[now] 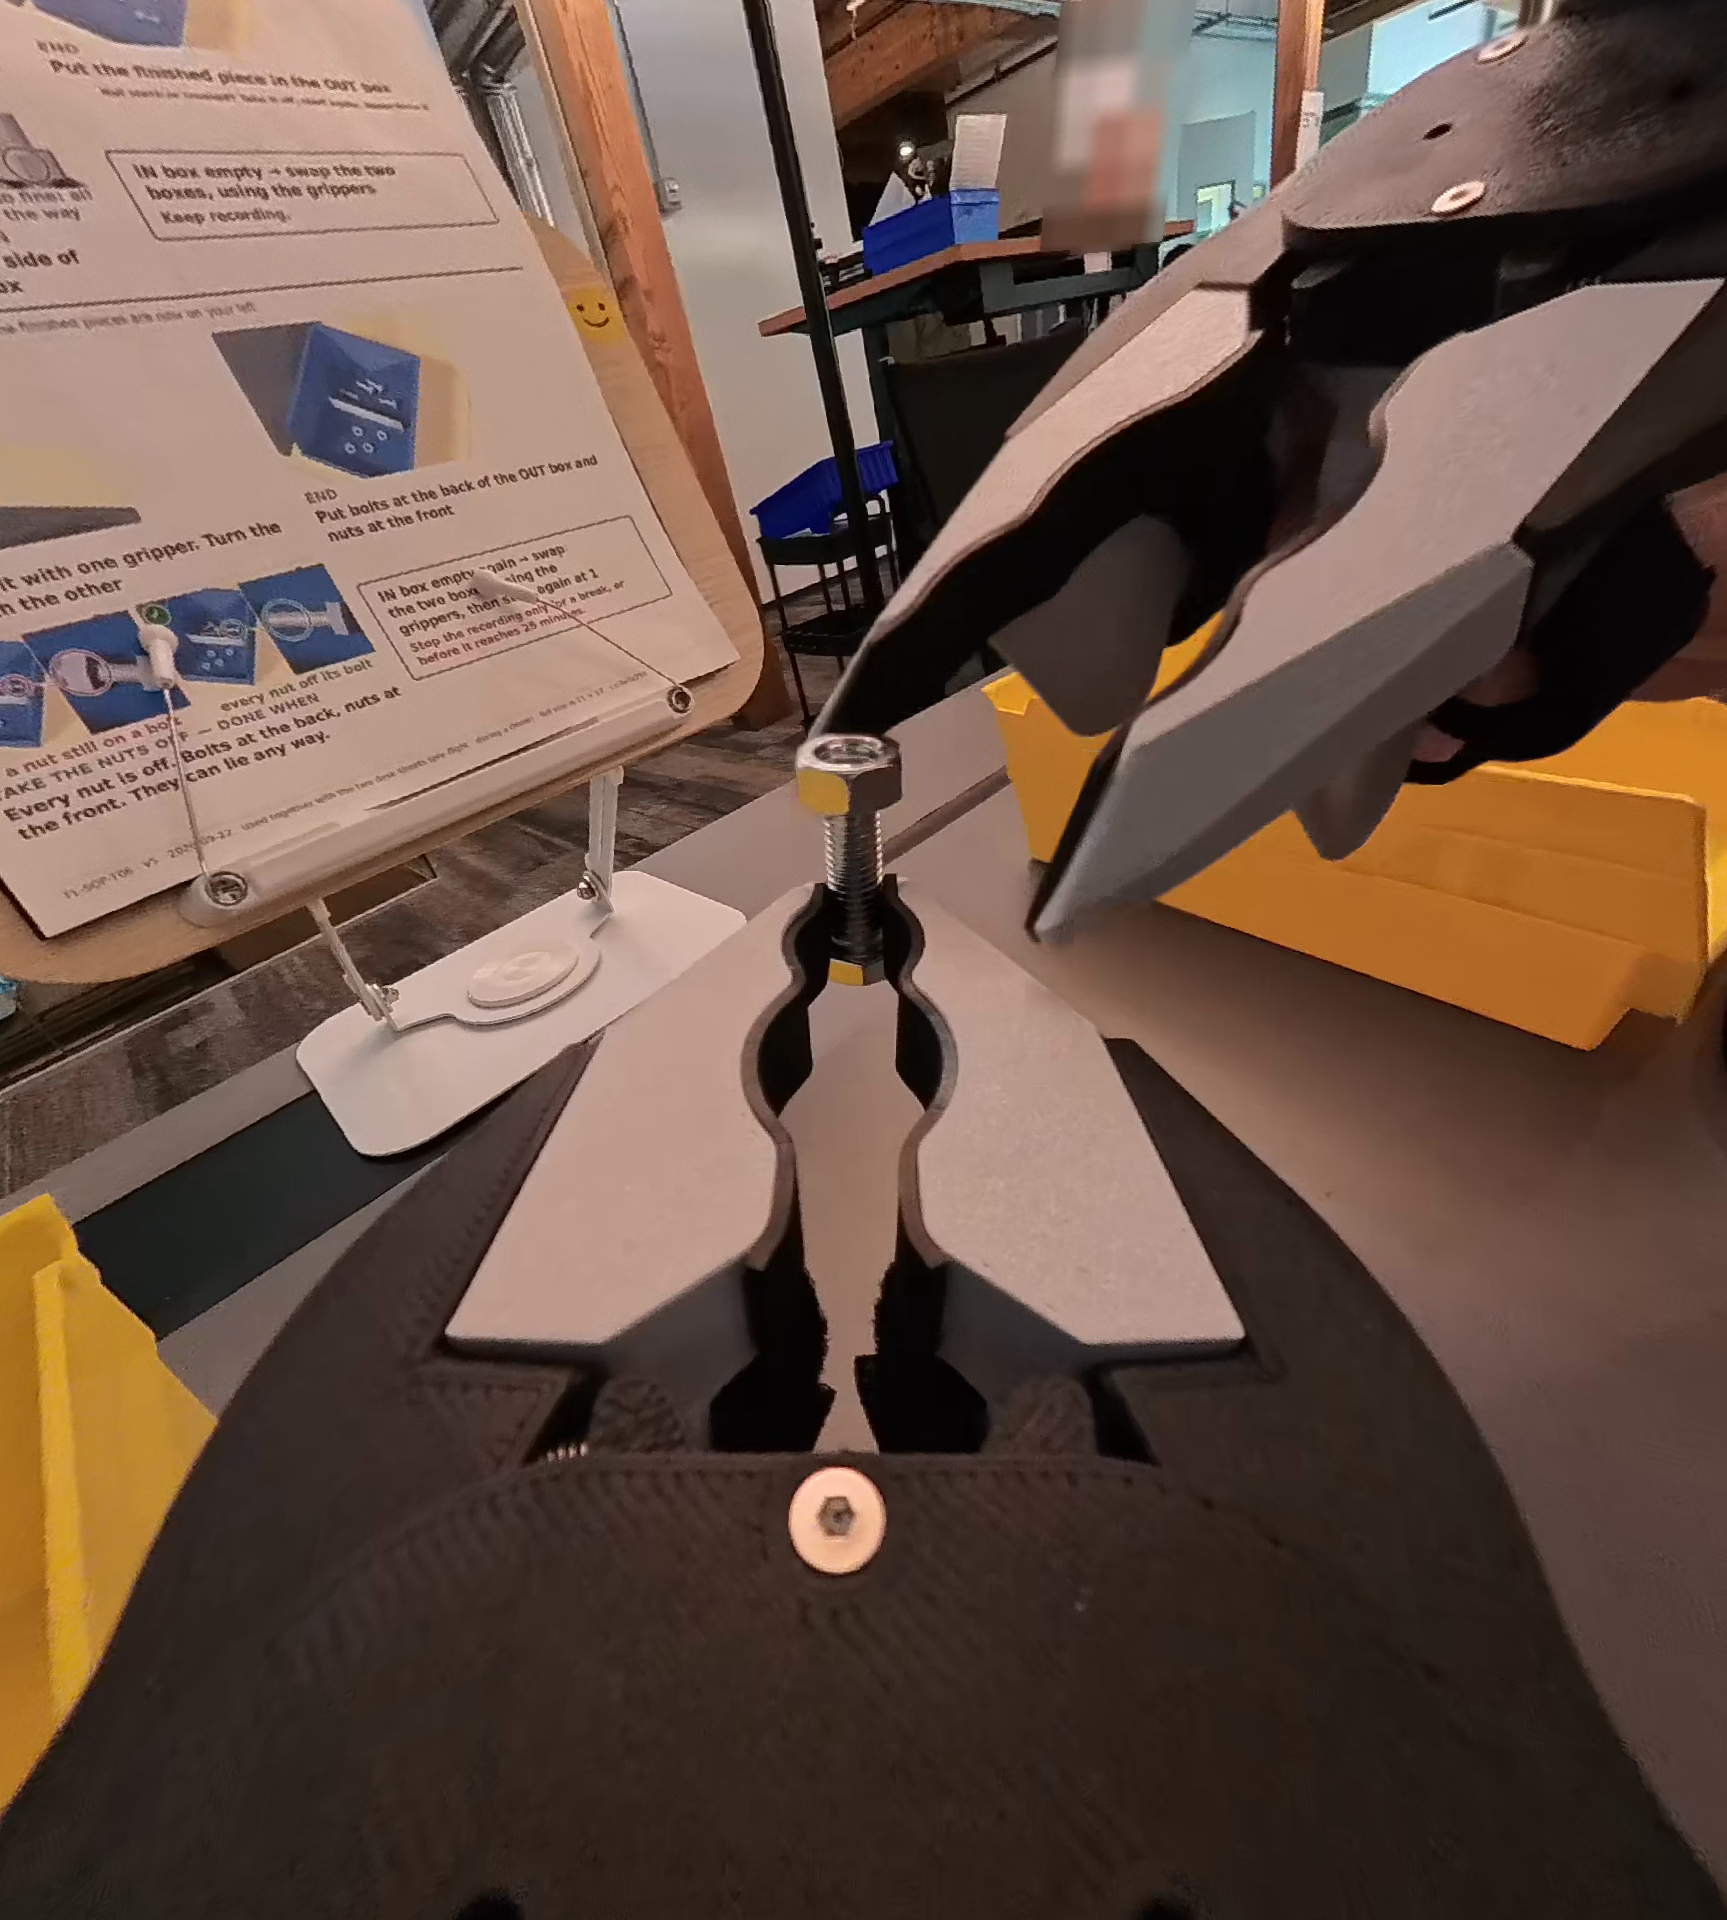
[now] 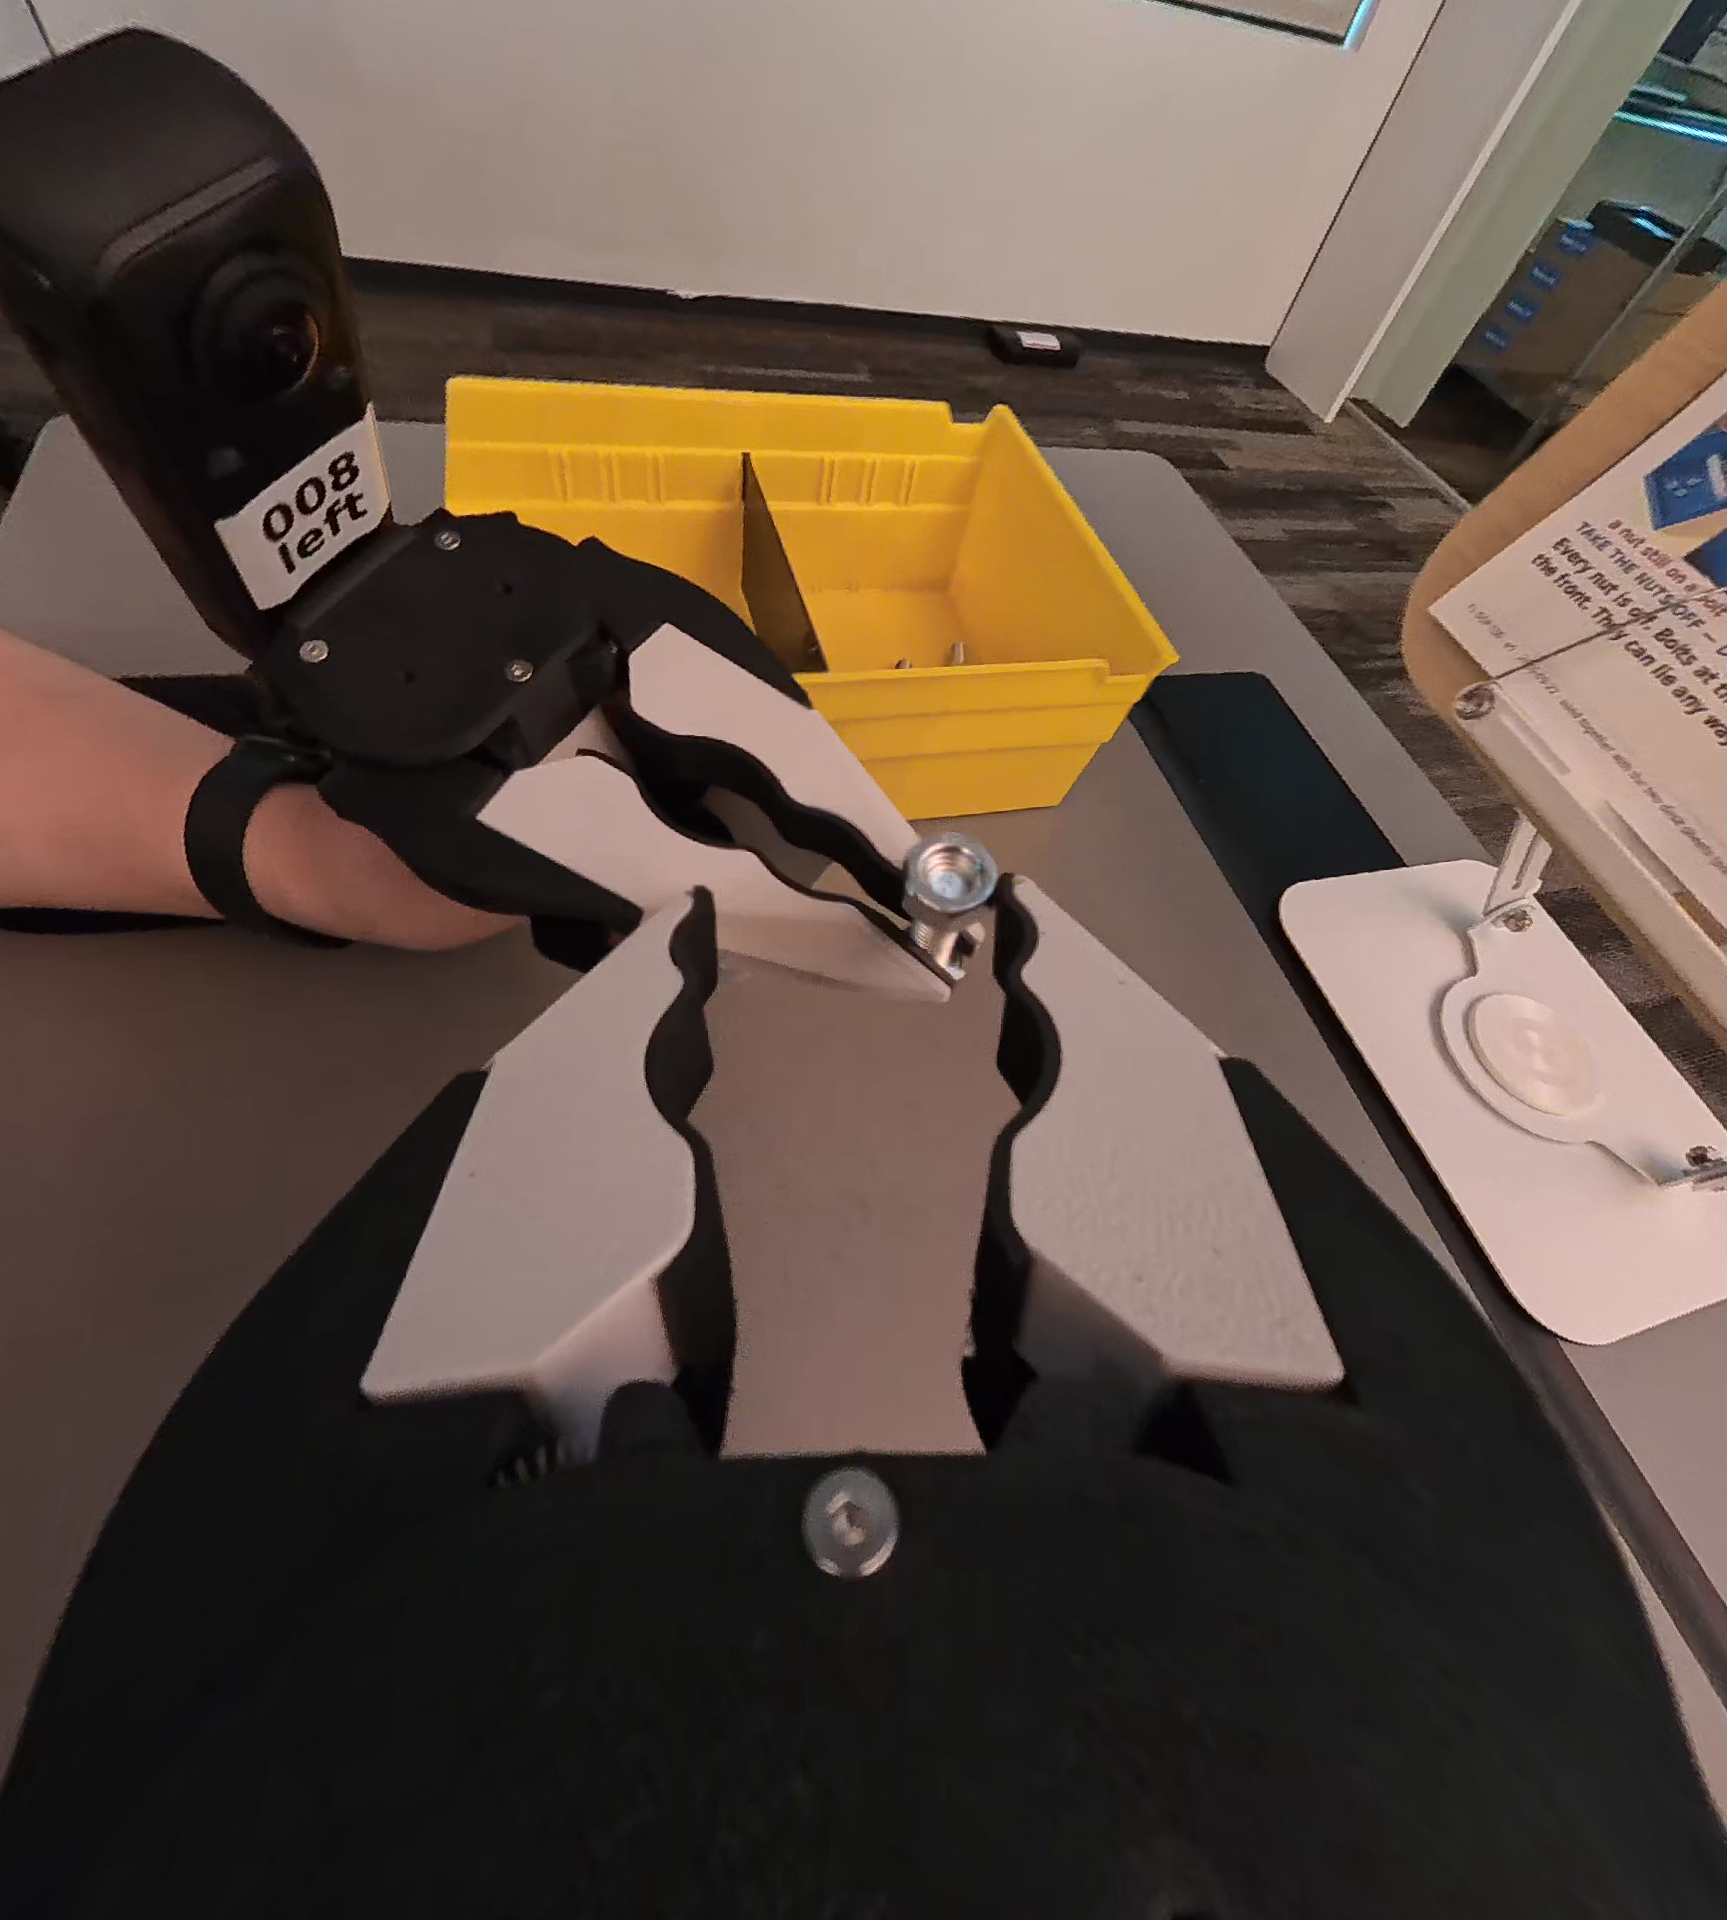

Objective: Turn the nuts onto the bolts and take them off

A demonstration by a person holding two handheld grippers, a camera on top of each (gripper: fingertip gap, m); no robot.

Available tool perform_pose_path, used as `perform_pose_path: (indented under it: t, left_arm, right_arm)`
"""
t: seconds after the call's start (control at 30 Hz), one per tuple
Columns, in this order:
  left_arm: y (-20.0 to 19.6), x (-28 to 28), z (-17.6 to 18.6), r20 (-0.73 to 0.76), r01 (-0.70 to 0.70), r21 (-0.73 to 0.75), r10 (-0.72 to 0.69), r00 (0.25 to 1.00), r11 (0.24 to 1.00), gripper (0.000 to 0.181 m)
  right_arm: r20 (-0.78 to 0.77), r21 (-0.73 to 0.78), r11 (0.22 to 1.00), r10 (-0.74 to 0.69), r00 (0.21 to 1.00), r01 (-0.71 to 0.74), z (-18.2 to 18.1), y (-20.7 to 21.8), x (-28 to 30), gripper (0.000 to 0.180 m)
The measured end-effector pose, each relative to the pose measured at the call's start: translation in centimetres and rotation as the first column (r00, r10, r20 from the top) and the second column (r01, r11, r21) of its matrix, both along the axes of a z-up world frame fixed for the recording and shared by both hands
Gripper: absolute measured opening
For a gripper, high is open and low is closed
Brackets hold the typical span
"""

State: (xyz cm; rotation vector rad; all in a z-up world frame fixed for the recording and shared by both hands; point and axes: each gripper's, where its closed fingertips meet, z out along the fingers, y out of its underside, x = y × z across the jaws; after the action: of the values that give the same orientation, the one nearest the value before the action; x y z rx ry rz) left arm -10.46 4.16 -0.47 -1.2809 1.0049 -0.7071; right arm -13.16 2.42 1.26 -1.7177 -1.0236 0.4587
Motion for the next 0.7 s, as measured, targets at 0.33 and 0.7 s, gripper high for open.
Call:
perform_pose_path:
  t: [0.33, 0.7]
  left_arm:
    - [0.0, 0.0, 0.0, 0.002, -0.003, -0.001, 0.003, 1.0, 1.0, 0.007]
    - [0.0, -0.1, 0.2, 0.017, 0.004, -0.013, -0.004, 1.0, 1.0, 0.007]
  right_arm:
    - [-0.002, -0.016, 1.0, -0.023, 1.0, 0.023, 0.5, 0.0, 1.0, 0.046]
    - [0.052, -0.026, 1.0, -0.008, 0.999, 0.009, -0.3, -0.3, 0.7, 0.041]
